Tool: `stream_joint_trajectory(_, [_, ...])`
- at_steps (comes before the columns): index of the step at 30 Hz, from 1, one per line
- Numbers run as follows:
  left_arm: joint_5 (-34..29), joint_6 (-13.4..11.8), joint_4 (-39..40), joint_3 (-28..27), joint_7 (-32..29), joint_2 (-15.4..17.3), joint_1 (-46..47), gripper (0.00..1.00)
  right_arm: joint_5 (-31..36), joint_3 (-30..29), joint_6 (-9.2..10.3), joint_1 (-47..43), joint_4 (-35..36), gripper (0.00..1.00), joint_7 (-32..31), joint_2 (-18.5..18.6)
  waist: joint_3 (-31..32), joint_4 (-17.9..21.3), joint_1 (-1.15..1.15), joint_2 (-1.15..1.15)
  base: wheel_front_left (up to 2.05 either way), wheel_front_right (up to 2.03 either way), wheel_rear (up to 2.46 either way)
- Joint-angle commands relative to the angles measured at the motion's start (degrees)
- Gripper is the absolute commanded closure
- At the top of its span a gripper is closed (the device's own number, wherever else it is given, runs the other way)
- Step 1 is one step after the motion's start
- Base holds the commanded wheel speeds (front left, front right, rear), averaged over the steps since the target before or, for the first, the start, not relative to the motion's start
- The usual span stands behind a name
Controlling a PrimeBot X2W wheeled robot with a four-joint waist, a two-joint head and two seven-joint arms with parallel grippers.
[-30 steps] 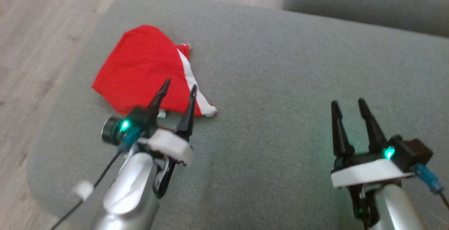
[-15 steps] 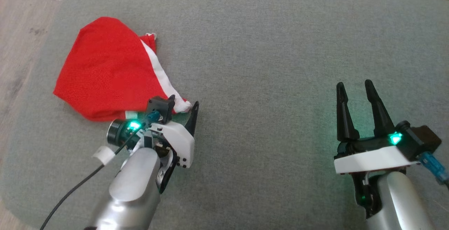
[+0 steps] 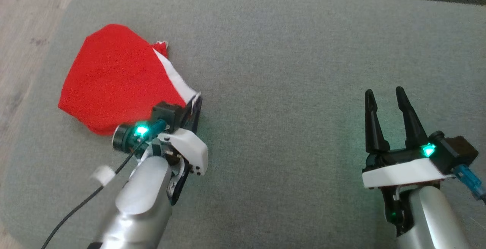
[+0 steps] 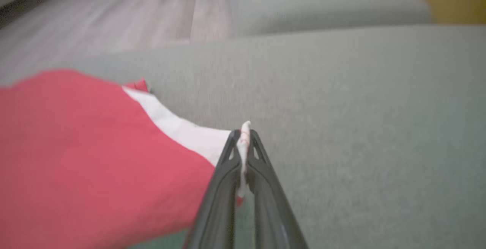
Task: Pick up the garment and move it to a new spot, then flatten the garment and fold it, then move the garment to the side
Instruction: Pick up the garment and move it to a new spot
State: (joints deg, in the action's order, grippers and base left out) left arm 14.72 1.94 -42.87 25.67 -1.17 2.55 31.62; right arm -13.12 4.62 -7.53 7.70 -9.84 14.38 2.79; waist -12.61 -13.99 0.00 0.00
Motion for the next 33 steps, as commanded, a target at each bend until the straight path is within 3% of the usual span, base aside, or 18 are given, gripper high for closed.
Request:
stream_joint_trajectory(1, [0.0, 0.8, 3.4, -1.8, 3.9, 1.2, 2.6, 1.00, -0.6, 1.2, 0.04, 1.7, 1.6, 0.00, 0.6, 0.1, 1.2, 0.3, 0.00, 0.00, 0.00, 0.00, 0.00])
stream_joint_trajectory(7, [-0.3, 1.5, 10.9, -2.0, 14.5, 1.3, 3.2, 1.00, -1.9, 1.1, 0.04, 1.0, 1.4, 0.00, 0.6, 0.1, 4.7, 1.9, 0.00, 0.00, 0.00, 0.00, 0.00])
stream_joint_trajectory(17, [-0.6, 1.0, 26.4, 0.5, 16.1, 0.5, 3.6, 1.00, -3.2, 1.4, 0.04, 0.9, 1.9, 0.00, 0.6, 0.1, 4.8, 8.7, 0.00, 0.00, 0.00, 0.00, 0.00])
stream_joint_trajectory(26, [0.6, -0.8, 27.4, 4.9, 16.1, 0.4, 9.1, 1.00, -4.9, 2.4, 0.04, 2.7, 2.8, 0.00, 0.6, 0.1, 1.1, 17.3, 0.00, 0.00, 0.00, 0.00, 0.00])
stream_joint_trajectory(33, [3.7, -3.9, 22.9, 6.8, 15.9, 0.3, 20.1, 1.00, -6.8, 4.1, 0.04, 5.0, 3.7, 0.00, 0.6, 0.1, -3.7, 24.9, 0.00, 0.00, 0.00, 0.00, 0.00])
